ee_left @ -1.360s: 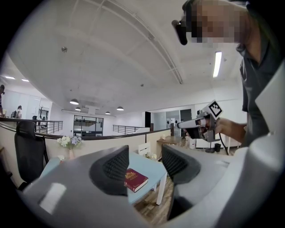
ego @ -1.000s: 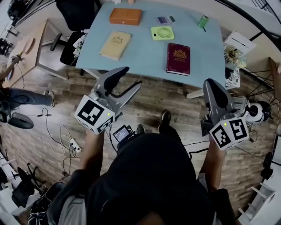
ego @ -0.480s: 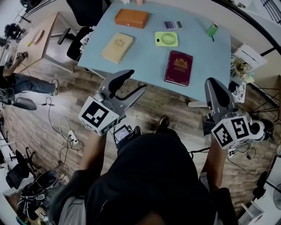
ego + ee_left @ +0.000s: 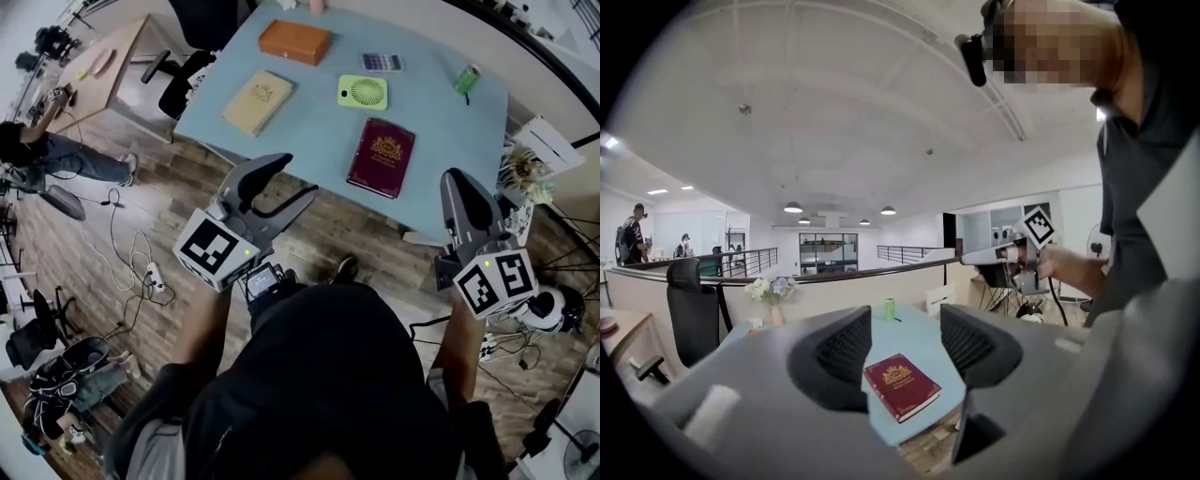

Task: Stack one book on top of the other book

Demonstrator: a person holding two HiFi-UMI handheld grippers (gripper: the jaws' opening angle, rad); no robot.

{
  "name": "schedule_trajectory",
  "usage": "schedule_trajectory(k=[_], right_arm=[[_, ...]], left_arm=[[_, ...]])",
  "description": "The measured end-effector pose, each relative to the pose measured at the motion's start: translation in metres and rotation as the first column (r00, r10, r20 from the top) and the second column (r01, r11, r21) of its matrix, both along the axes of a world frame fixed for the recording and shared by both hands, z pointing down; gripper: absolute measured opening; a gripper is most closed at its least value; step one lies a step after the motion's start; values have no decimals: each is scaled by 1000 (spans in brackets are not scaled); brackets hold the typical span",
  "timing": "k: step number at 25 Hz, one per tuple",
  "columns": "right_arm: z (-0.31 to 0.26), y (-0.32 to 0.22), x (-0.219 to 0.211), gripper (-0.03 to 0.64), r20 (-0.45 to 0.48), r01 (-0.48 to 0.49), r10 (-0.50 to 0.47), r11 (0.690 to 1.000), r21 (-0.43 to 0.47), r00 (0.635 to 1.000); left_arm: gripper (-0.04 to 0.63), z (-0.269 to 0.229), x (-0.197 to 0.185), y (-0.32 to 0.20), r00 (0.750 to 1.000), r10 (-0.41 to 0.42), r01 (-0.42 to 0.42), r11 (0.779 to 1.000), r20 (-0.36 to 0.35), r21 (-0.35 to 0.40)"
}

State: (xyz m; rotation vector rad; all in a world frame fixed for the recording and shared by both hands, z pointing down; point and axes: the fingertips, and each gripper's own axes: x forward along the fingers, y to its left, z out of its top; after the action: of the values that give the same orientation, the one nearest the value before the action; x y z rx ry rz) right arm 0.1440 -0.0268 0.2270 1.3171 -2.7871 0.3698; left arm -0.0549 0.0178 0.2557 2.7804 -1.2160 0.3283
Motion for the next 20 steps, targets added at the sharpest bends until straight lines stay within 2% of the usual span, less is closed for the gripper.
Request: schedule_trajectory(k=[12,20], right_arm=[[13,-14,34,9,33,21,-20,1000,-20,999],[19,-16,52,9,41,-9,11,999,-35,999]], left_arm=[[281,7,31,-7,999,-22,23,1000,31,-5],[281,14,53,-18,999,24,-23,1000,36,-14]])
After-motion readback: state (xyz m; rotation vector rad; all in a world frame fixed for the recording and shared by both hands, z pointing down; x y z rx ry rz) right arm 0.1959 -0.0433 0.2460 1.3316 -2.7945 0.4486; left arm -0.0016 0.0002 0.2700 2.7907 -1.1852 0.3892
